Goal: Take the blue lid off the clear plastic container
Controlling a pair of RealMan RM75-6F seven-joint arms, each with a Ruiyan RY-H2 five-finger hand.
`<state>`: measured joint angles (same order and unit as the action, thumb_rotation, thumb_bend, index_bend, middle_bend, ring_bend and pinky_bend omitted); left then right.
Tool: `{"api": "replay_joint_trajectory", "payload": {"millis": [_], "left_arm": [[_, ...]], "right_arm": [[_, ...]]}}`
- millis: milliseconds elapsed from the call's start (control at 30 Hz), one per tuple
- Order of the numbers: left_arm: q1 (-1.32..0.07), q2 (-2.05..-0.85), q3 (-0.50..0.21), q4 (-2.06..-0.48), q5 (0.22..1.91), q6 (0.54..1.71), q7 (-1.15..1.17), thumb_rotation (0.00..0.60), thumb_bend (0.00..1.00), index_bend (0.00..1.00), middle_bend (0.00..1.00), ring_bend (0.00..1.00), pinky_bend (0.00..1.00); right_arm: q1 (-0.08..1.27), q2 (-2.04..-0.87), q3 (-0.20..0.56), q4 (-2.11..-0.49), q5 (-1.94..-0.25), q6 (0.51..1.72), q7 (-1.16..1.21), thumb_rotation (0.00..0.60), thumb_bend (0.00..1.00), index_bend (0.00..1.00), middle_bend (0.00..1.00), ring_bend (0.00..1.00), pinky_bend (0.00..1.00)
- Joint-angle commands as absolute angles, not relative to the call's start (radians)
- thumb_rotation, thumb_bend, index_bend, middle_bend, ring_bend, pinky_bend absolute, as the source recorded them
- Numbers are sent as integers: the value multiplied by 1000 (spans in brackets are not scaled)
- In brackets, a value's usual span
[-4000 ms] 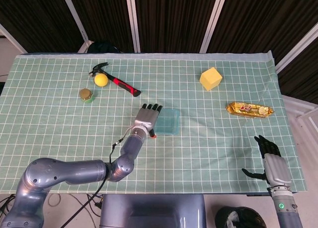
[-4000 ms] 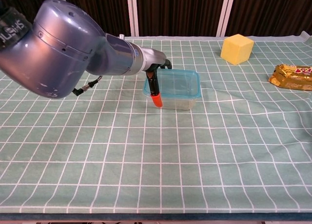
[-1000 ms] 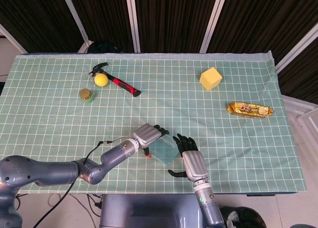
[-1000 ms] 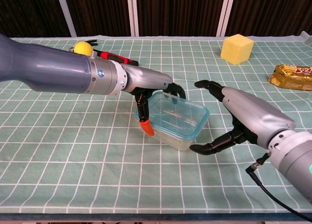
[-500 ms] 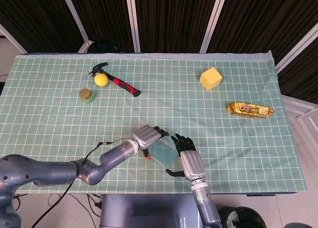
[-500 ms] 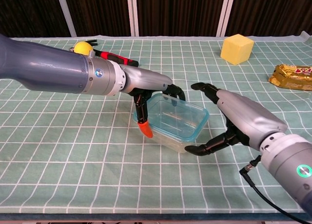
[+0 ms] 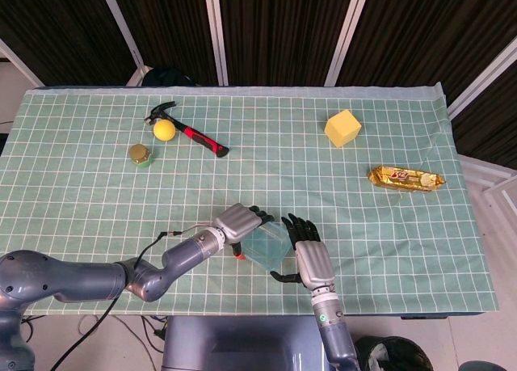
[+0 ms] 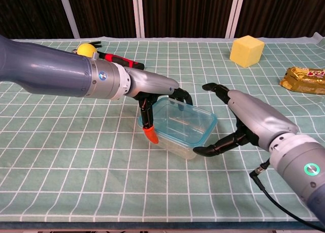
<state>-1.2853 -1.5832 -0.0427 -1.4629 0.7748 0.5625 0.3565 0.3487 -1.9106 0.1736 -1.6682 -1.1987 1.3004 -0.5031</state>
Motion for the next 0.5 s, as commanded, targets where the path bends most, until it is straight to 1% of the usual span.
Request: {"api": "replay_joint_trajectory", "payload": {"millis": [33, 500], "left_arm": [[-1286, -1584, -40, -1462, 775, 563, 356, 600, 133, 380, 437, 380, 465], [-1297, -1583, -21, -1460, 772, 558, 352, 600, 134, 408, 470, 411, 491]], "right_arm": [[349, -1915, 174, -1669, -1196, 1303, -501, 600, 219, 0, 0, 0, 0], [346, -1958, 192, -1635, -1211, 1341, -431, 600, 220, 0, 0, 0, 0]]}}
